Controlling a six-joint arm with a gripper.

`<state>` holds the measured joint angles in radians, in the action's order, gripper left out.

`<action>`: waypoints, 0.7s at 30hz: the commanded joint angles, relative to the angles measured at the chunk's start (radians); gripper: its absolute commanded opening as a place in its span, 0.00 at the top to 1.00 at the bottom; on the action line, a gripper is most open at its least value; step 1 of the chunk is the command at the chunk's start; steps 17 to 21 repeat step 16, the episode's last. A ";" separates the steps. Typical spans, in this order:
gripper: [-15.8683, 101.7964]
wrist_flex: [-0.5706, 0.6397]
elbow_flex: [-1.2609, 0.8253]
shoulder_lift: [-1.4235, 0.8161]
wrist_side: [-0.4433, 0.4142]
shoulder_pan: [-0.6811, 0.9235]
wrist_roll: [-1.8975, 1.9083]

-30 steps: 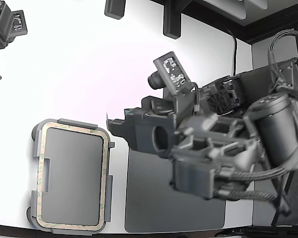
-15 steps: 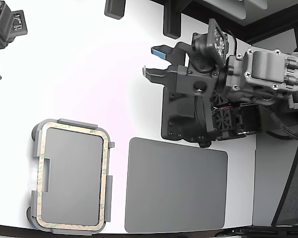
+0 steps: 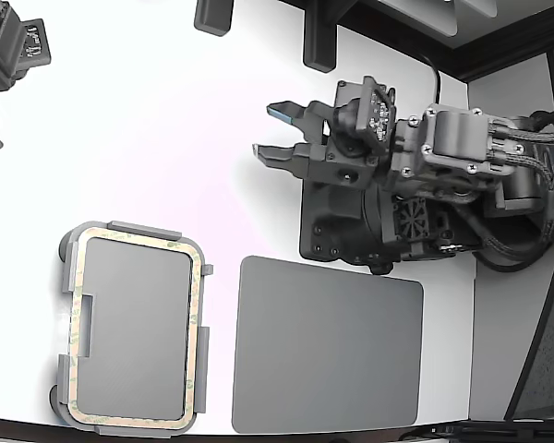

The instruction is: Move top rectangular frame to the holder.

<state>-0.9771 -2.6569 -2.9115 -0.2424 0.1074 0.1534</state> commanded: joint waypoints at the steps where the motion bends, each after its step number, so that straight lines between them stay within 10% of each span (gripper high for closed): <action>1: 0.02 0.011 0.040 0.026 0.015 -0.017 -0.006; 21: 0.02 -0.005 0.020 -0.043 -0.017 -0.017 0.014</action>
